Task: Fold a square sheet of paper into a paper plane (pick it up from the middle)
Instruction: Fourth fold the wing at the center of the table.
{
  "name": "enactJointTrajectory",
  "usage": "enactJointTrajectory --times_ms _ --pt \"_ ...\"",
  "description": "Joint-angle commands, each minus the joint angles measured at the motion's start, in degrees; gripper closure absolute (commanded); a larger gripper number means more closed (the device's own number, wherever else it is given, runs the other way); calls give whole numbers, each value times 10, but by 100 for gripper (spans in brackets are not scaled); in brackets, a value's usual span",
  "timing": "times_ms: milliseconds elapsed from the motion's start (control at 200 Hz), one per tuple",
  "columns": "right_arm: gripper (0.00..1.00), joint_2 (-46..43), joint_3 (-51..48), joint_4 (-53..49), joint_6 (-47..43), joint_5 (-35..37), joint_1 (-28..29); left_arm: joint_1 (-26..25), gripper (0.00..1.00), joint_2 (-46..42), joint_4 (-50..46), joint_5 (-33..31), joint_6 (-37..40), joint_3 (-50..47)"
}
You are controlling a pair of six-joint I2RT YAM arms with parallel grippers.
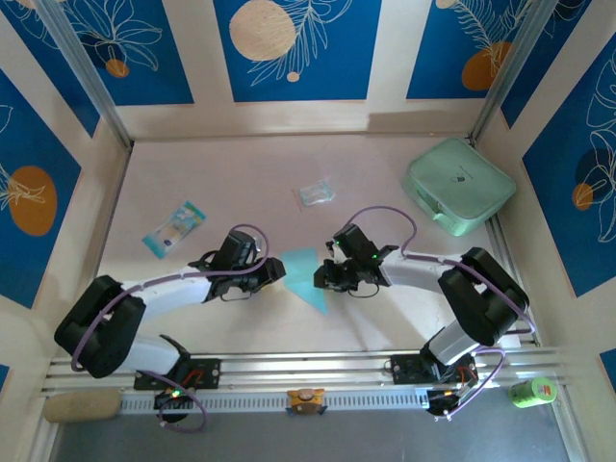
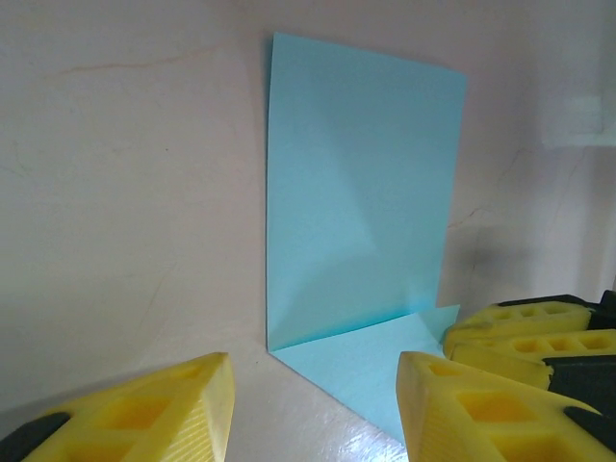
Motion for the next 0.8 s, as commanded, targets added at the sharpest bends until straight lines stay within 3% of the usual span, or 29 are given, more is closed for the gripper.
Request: enactJointTrajectory --times_ms 0,180,425,660,795 --pt "78 -10 1 -3 -15 -18 -6 7 52 7 -11 16 16 12" --pt "73 -31 -13 -6 -9 16 -13 8 52 11 -9 20 17 16" --pt "69 -4 -8 12 -6 -12 -22 8 52 20 6 32 18 15" --pt "73 15 3 16 -12 -31 -23 9 52 23 0 35 20 19" --pt "82 14 2 16 -17 -35 -24 8 52 24 -3 34 21 21"
